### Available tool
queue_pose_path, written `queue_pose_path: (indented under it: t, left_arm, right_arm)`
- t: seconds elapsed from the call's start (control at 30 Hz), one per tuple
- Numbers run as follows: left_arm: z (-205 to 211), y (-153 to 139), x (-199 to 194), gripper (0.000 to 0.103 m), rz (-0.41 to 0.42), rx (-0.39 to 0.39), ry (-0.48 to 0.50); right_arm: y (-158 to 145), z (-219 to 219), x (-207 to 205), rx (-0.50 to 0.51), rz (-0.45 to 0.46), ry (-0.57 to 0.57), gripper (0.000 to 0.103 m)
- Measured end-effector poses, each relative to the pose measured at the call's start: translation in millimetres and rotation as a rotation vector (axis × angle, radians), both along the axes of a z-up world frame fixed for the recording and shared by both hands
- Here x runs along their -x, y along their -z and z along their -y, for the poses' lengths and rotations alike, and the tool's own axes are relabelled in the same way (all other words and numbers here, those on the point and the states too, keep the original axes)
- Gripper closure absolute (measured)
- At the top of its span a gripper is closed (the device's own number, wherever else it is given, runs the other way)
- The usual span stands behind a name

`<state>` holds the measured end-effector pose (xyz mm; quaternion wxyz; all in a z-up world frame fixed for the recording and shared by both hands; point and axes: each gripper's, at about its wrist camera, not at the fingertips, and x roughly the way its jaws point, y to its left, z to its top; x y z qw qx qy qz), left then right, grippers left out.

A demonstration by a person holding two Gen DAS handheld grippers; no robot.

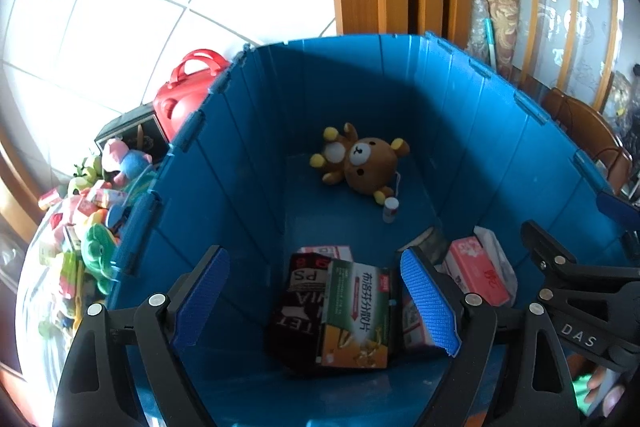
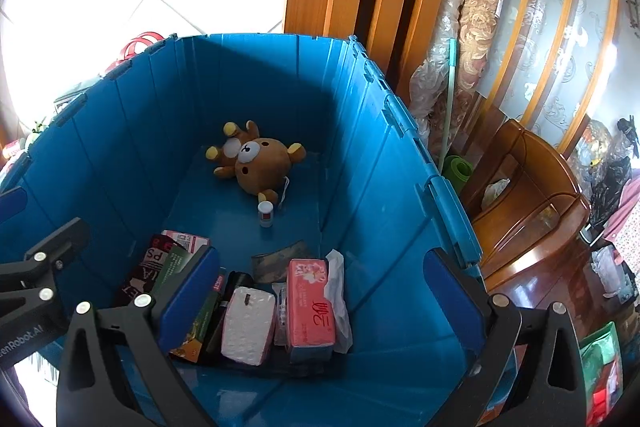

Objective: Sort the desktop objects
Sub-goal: 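Move both tools back away from the crate toward the table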

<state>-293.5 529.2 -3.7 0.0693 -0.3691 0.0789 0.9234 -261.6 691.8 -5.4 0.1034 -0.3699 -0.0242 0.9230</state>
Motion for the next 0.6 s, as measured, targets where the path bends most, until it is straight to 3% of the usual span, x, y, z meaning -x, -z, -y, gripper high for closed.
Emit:
queue_pose_path:
  t: [0.27,0.6]
  left_arm:
    - [63,-27,-35,0.014,-0.102,-0.055,-0.031]
    - [203,-40,-89,0.01,-0.192,-0.07,-0.119]
  right_arm:
    - [-15,30,-20,0.044,-0.054,-0.024,0.0]
    - [-42,147,-75,0.124,-0.177,-0.09,0.0]
